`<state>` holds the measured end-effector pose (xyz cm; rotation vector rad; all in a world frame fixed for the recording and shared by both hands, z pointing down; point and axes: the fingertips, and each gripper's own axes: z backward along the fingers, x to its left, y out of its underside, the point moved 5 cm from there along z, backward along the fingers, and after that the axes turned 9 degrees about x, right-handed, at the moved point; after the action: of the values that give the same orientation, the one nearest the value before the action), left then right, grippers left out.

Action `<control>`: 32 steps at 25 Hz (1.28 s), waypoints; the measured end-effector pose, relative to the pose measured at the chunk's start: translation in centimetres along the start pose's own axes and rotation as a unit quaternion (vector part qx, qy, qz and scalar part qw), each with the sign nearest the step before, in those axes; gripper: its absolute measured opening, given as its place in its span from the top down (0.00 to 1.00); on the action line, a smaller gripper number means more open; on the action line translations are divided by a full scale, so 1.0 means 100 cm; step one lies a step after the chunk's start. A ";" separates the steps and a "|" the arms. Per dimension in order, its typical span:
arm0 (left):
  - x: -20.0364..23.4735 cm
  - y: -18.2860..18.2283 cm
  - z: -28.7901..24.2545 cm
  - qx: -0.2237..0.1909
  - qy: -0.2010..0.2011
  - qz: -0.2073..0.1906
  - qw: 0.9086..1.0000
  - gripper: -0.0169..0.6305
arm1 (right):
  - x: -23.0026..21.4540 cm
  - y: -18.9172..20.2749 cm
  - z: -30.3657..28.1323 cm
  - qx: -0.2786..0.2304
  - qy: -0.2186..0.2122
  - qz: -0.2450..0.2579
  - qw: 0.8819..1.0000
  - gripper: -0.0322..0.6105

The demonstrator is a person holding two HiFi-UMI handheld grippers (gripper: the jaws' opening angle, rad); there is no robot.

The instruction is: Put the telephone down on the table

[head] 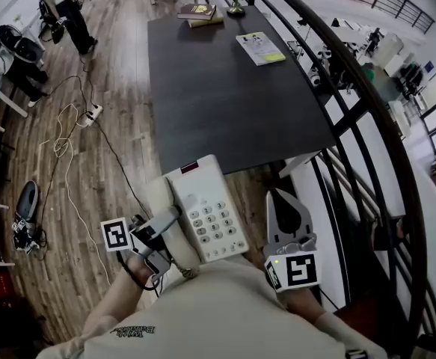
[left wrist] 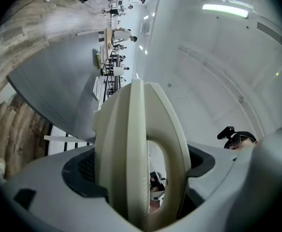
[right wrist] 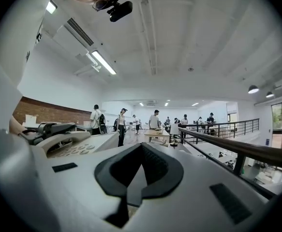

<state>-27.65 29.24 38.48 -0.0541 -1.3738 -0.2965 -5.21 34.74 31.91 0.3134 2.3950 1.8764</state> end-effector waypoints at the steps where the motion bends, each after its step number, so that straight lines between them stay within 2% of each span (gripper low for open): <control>1: 0.001 0.001 -0.002 0.001 -0.001 0.001 1.000 0.26 | -0.002 0.001 0.001 0.000 0.002 0.003 1.000 0.95; 4: 0.005 0.002 -0.009 0.001 0.000 0.005 1.000 0.26 | -0.008 0.003 0.004 -0.002 0.013 0.022 1.000 0.95; 12: 0.005 0.012 -0.044 0.013 0.004 0.004 1.000 0.26 | -0.037 0.004 0.021 -0.008 0.026 0.015 1.000 0.95; 17: 0.009 0.025 -0.066 0.013 0.015 0.007 1.000 0.26 | -0.060 0.010 0.041 -0.020 0.051 0.018 0.998 0.95; 24: 0.014 0.043 -0.103 0.044 0.020 0.001 0.999 0.26 | -0.089 0.014 0.061 -0.032 0.078 0.004 0.996 0.95; 32: 0.027 0.027 -0.138 0.051 0.035 0.000 0.998 0.26 | -0.112 0.015 0.051 -0.035 0.091 0.010 0.995 0.95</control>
<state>-13.34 28.47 38.72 0.0402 -1.3171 -0.2253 6.81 37.58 31.39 0.1672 2.4373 2.0775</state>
